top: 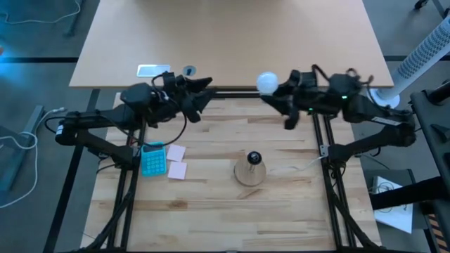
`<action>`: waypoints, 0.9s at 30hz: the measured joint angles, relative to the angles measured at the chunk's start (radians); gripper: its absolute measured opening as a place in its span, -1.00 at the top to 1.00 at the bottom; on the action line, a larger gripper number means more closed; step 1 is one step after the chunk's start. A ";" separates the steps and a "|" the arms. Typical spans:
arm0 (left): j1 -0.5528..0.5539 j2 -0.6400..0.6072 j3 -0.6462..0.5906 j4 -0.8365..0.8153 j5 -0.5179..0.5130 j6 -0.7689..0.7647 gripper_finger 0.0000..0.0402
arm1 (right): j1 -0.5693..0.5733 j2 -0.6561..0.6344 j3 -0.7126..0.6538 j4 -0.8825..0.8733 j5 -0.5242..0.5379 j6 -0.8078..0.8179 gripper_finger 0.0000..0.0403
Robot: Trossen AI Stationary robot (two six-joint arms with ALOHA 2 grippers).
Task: Screw lightbulb
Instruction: Insert the lightbulb into the lamp
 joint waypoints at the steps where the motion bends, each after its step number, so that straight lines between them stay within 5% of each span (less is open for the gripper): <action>1: 0.000 0.000 0.000 0.007 -0.004 -0.011 -0.52 | 0.000 -0.011 0.000 -0.001 -0.010 -0.009 0.30; 10: -0.039 0.071 0.000 0.244 -0.049 -0.051 -0.52 | 0.009 -0.109 -0.002 -0.040 -0.136 -0.051 0.34; 17: -0.161 0.131 0.000 0.261 -0.208 -0.025 -0.52 | 0.045 -0.156 -0.012 -0.134 -0.181 -0.101 0.36; 27: -0.353 0.125 0.000 0.258 -0.245 0.084 -0.52 | 0.160 -0.081 -0.093 -0.057 -0.182 -0.122 0.36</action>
